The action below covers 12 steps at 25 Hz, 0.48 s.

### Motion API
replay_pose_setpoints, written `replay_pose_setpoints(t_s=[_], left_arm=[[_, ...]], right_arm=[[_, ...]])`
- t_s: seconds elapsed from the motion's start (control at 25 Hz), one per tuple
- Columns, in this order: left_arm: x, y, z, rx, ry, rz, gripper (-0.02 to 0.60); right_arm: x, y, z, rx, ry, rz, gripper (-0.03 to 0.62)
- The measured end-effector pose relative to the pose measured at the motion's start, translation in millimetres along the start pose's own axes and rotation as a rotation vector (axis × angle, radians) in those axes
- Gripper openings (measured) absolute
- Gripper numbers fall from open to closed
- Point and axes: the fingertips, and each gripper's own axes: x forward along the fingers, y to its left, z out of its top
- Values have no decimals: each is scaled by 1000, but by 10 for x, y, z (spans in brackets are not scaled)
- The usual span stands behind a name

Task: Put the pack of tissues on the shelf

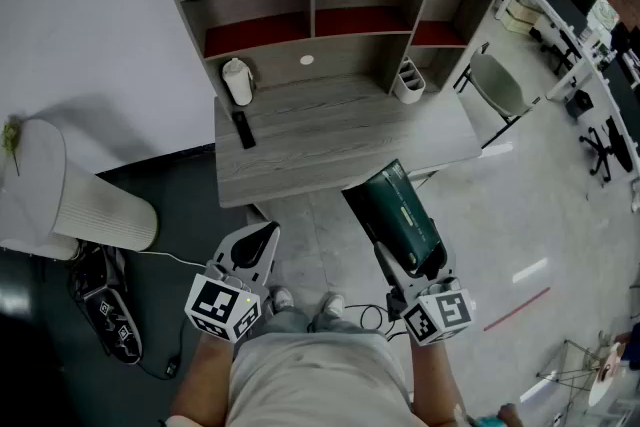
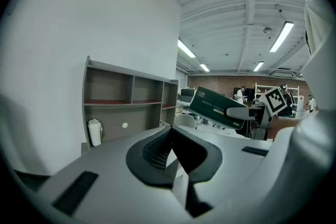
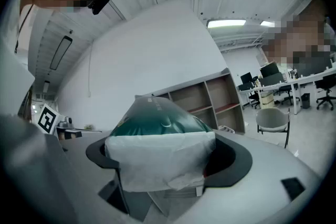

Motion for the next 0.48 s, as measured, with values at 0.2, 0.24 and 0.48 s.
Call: replay_pose_setpoints(t_s=[0.2,0.24,0.48], left_arm=[[-133,234,-2,-5,-4,-1,14],[-156,294,-11,-7,-4,-3,14],[-381,760,-60,-24,-16,-2,14]], right_arm=[[158,207,-11,-16,4,-11,477],[202,251,-26,-16,5,-13,477],[536,622,-71,-20,12,-17,477]])
